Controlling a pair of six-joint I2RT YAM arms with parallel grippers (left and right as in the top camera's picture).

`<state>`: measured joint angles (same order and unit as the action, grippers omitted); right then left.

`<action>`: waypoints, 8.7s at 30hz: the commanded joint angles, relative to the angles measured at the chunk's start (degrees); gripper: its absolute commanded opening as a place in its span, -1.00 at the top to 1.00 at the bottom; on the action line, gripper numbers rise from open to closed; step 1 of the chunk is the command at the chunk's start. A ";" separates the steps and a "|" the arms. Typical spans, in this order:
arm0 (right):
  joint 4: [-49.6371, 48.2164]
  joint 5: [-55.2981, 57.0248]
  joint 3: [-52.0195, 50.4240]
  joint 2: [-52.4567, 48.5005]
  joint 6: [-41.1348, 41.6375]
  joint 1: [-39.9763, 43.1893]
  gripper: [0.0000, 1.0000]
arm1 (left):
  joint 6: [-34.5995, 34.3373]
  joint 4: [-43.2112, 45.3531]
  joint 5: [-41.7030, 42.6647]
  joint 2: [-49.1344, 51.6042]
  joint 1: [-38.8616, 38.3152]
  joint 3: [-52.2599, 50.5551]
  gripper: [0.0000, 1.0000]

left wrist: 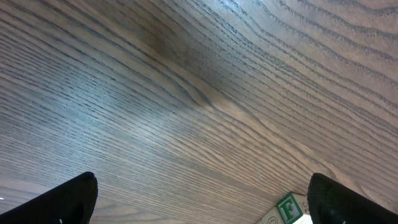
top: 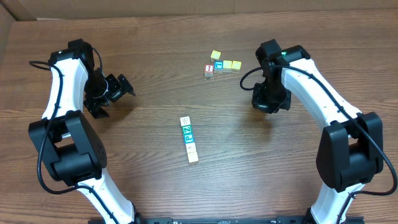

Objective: Flip 5 blocks

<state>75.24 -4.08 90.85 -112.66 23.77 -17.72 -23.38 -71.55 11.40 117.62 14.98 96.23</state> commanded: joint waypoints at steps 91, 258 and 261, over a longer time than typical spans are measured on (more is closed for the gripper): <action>-38.38 7.82 -27.91 7.08 46.58 -47.15 0.92 | 0.68 -5.18 -4.07 17.14 -30.27 11.85 0.92; -45.59 11.72 -27.89 6.14 48.50 -46.23 0.90 | 1.81 -6.86 -6.43 17.14 -33.09 12.24 0.92; -45.64 11.52 -27.89 6.14 48.52 -46.23 0.90 | 2.38 -7.10 -4.92 17.14 -33.09 12.24 0.92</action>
<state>29.67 6.83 63.24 -106.04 71.99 -64.16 -22.24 -78.39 5.02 134.17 -18.00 109.01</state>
